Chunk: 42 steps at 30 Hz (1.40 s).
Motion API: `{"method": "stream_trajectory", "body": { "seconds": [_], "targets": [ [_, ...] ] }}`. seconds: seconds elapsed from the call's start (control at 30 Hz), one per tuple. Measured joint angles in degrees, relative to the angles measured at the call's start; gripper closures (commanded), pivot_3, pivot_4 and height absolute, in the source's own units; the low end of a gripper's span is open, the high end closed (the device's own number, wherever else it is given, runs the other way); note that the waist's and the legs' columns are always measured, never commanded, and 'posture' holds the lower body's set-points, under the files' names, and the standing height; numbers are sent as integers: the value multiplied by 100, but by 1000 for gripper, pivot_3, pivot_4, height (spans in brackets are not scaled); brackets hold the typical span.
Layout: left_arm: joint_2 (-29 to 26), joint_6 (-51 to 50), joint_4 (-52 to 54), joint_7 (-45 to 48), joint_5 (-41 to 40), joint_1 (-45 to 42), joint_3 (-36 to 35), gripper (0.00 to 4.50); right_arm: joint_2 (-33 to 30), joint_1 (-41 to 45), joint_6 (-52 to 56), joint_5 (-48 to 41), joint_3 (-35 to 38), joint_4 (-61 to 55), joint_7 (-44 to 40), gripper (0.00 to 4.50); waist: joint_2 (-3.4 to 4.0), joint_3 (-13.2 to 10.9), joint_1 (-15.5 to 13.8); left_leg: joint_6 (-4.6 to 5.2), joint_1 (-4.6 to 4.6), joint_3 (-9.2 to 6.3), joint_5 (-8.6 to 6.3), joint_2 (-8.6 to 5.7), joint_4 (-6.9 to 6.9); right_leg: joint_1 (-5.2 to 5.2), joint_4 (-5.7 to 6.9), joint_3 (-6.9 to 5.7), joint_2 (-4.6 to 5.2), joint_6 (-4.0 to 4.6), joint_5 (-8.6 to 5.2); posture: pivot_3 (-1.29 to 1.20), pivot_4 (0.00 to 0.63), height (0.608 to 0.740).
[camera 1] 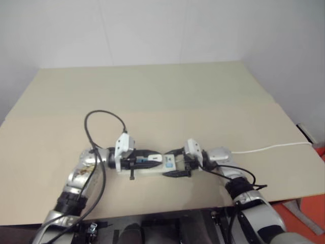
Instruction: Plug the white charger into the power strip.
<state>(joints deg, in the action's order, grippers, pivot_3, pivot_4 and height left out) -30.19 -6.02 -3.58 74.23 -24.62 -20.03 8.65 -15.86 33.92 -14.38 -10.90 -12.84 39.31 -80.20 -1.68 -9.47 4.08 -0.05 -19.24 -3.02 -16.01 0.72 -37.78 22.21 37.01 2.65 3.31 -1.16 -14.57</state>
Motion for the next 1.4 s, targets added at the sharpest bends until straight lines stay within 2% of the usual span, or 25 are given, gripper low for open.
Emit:
{"method": "stream_trajectory", "body": {
  "seconds": [0.8, 0.87, 0.93, 1.17, 1.4],
  "targets": [
    [-5, 241, -362, 177, 10, -144, 125, 3466, -5, -9, 0, 0, -1, -11, 9, 1069, 5, 4, -4, 1, 0, 0, -1, 0, 1, 0, -1, 0, -1, 0, 0, 0, 150, 740],
    [-9, 226, -361, 177, 10, -152, 128, 2741, -5, -9, 0, 0, -1, -11, 10, 1069, 5, 4, -5, 1, 0, 0, -1, 0, 1, 0, -1, 0, -1, 0, 0, 0, 150, 740],
    [-183, 103, -500, 247, 202, -95, 206, 2296, -11, -9, 1, -1, 6, -17, 21, 1069, 12, 3, -1, 2, -1, 2, -1, -3, 1, 2, -1, 1, -2, 0, 0, 0, 150, 740],
    [-166, -21, -537, 277, 213, -94, 124, 53, -60, -41, 1, -7, 37, -7, 23, 1069, 15, 7, -81, 1, -1, -1, 0, -3, -1, -3, -3, -4, 2, 0, 0, 0, 150, 740],
    [-282, -207, -500, 271, 174, -177, -34, 21, -53, -26, -9, -5, 23, 2, 28, 1069, 15, 6, -73, 1, -4, -1, 0, -1, -1, 1, -3, -4, 1, 1, 1, 0, 150, 740]
  ]
}}
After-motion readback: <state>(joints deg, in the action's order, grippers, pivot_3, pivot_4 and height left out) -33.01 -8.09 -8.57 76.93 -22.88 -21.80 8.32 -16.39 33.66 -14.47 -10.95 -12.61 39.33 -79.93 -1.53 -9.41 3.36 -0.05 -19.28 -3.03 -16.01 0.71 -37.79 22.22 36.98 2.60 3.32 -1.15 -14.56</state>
